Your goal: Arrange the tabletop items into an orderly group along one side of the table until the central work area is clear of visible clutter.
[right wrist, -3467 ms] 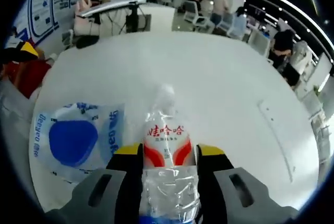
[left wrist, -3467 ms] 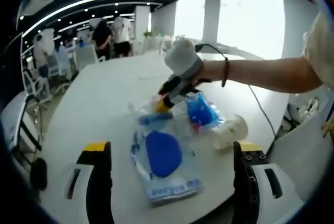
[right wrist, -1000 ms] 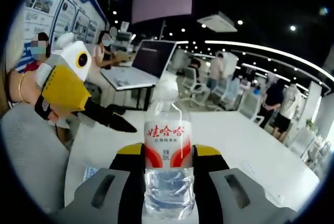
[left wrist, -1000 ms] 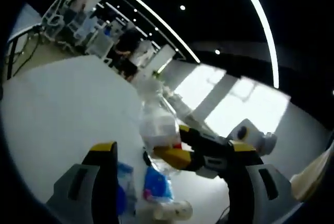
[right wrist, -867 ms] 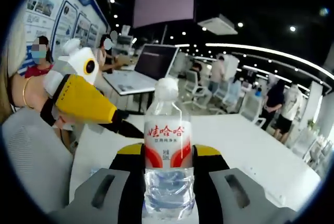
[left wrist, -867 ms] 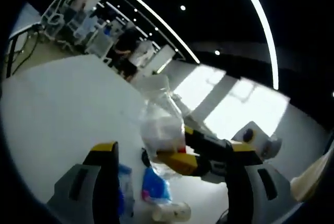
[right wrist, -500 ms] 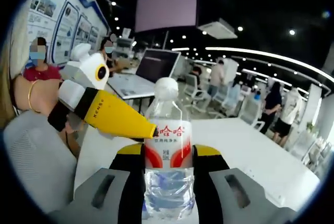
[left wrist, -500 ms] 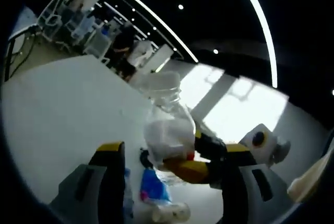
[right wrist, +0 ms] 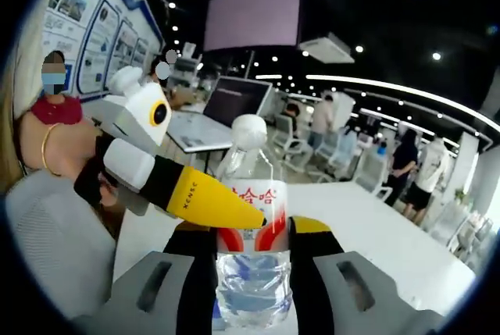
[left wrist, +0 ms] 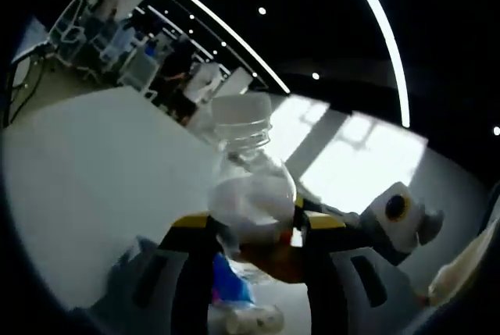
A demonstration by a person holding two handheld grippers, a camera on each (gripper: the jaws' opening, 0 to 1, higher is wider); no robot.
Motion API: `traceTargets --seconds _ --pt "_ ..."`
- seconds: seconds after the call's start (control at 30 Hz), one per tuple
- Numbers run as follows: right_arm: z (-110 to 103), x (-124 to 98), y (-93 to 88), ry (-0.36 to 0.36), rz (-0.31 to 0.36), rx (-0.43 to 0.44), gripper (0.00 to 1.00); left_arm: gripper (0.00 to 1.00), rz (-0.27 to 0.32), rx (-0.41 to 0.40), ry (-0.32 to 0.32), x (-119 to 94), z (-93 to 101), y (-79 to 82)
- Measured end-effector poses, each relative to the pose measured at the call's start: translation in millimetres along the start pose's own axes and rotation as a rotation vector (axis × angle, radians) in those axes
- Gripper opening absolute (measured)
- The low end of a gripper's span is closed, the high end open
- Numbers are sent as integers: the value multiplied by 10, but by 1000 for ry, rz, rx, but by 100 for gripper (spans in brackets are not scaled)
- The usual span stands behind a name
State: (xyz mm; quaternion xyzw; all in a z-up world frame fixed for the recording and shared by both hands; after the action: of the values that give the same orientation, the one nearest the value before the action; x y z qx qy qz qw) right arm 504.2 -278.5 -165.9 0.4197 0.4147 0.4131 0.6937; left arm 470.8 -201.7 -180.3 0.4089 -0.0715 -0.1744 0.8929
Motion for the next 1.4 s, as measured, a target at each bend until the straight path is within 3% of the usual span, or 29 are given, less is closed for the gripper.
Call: traceTargets --seconds 0.1,0.3,0.7,0.93,1.03,1.4 --pt "4 -16 -14 1 6 19 34 37 3 -8 -8 -10 -10 11" --pt "-14 -30 -31 -6 -12 -11 34 36 -38 53 -13 -5 14 -7" --pt "-2 -93 -39 -17 -40 -51 36 35 -126 235 -82 14 66 28" --pt "-14 -136 -6 25 -17 10 36 34 -170 379 -169 -14 79 115" --pt "-37 -145 6 69 5 82 38 33 -169 449 -250 -35 124 147" --pt "-106 -218 133 215 107 196 43 33 -255 499 -506 -133 292 247"
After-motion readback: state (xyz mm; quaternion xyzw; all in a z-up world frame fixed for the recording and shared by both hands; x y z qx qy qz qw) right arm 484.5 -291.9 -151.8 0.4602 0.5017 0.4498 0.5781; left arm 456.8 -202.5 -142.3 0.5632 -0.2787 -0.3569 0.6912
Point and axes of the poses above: the point that each gripper's makers call its tool centre point, and the gripper's own axes: x roughly forward along the fingers, z roughly to its right, y roughly out of its top, the point moved 6 cm from there along -x, roughly backward along the fingers, and after that the axes turned 1 degree about y, right-handed, at the moved point
